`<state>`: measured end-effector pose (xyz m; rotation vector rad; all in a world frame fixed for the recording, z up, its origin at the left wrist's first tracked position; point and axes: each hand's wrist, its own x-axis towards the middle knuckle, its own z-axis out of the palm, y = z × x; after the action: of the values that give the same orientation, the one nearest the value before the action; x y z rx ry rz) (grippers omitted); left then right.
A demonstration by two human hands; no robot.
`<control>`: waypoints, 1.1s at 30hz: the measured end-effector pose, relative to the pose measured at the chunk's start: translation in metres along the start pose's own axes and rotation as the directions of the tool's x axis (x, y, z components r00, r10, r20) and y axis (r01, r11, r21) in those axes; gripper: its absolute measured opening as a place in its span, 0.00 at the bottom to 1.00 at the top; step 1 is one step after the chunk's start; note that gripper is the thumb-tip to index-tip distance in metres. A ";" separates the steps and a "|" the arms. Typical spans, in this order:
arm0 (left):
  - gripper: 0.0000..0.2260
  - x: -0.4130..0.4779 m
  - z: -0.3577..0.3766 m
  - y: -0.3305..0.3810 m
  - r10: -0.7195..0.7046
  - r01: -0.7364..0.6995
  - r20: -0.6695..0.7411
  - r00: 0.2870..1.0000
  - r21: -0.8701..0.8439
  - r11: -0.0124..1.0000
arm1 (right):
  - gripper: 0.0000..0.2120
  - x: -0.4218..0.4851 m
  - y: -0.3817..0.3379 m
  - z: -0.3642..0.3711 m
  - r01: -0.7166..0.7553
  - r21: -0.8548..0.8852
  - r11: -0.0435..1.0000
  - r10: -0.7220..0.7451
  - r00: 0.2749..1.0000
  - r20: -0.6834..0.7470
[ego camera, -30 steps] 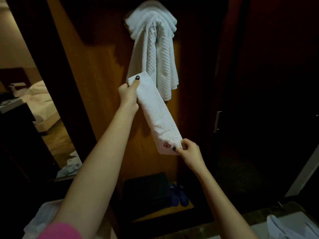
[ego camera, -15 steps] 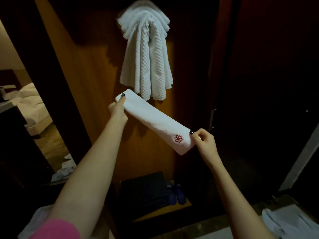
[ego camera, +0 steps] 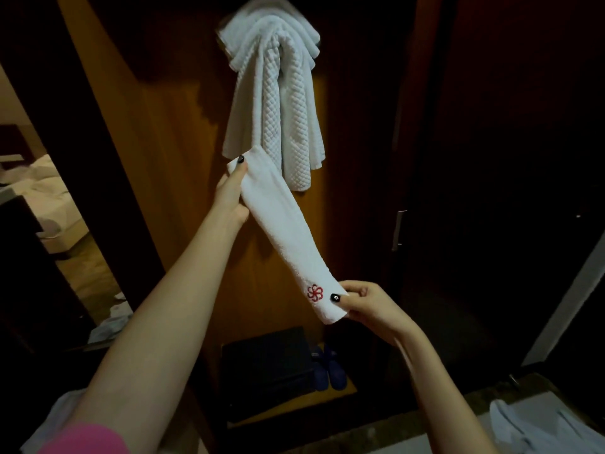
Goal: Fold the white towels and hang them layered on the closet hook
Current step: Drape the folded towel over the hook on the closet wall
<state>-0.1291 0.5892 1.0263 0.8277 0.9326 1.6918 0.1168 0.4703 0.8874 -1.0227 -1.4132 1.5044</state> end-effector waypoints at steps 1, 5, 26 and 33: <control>0.19 0.000 0.003 0.002 -0.012 0.011 0.030 0.999 0.020 1.000 | 0.15 0.000 0.003 0.003 -0.010 0.011 1.000 0.010 1.000 -0.001; 0.16 -0.005 0.010 0.008 -0.093 0.092 0.098 0.991 0.019 0.996 | 0.22 -0.001 0.010 0.013 0.032 -0.031 0.999 -0.032 0.999 0.023; 0.12 0.002 -0.020 0.030 0.074 -0.074 -0.127 0.989 0.003 0.997 | 0.07 0.032 -0.003 0.010 0.267 0.044 0.963 -0.208 0.836 -0.508; 0.17 0.008 -0.020 0.026 0.036 -0.007 -0.175 0.984 0.160 0.987 | 0.13 0.031 -0.076 -0.029 0.342 -0.034 0.939 -0.311 0.802 -0.510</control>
<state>-0.1596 0.5877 1.0405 0.8023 1.1972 1.7479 0.1354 0.5127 0.9607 -0.9855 -1.0835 0.9227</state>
